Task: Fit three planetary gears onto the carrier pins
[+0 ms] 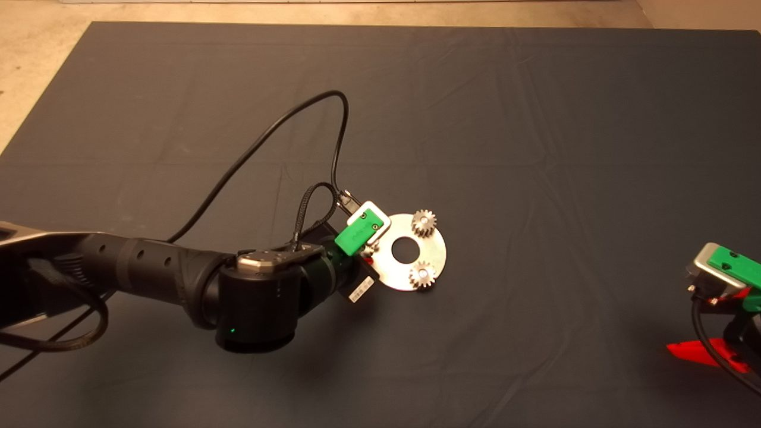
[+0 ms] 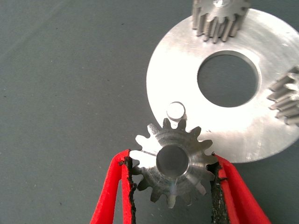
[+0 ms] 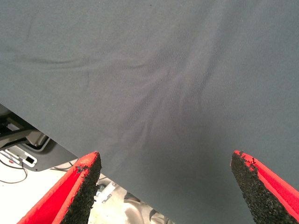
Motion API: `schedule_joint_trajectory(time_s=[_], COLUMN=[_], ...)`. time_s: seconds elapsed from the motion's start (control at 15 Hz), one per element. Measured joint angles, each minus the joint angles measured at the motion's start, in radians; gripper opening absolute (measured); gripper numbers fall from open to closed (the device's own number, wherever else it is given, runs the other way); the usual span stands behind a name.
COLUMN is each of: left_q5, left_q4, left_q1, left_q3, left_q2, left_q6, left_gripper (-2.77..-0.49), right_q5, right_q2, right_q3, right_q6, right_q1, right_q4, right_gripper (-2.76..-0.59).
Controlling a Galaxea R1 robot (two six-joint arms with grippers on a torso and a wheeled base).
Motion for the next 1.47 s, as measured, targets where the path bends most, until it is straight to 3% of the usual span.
schedule_joint_trajectory(time_s=[0.13,1.0,1.2,1.4,1.47], left_q5=[-0.003,-0.007,-0.007,-0.007,-0.007], left_q4=[0.000,-0.001,0.000,0.004,0.004], left_q1=[0.000,-0.005,-0.029,-0.078,-0.082], left_q3=[-0.017,-0.048,-0.049,-0.049,-0.049], left_q2=[0.008,0.022,0.024,0.023,0.021], left_q6=[0.020,0.022,0.022,0.022,0.022], left_gripper=[-2.56,-2.56,-2.56,-2.56,-2.56], right_q5=[0.000,-0.001,0.000,0.000,0.000], right_q2=[0.000,-0.001,-0.001,-0.003,-0.003], right_q3=[0.000,0.000,0.000,0.000,0.000], right_q6=[-0.001,-0.002,-0.003,-0.003,-0.003], right_q1=[0.000,0.000,0.000,0.000,0.000], right_q4=[0.000,0.000,0.000,0.000,0.000], right_gripper=[-1.31,-1.31,-1.31,-1.31,-1.31])
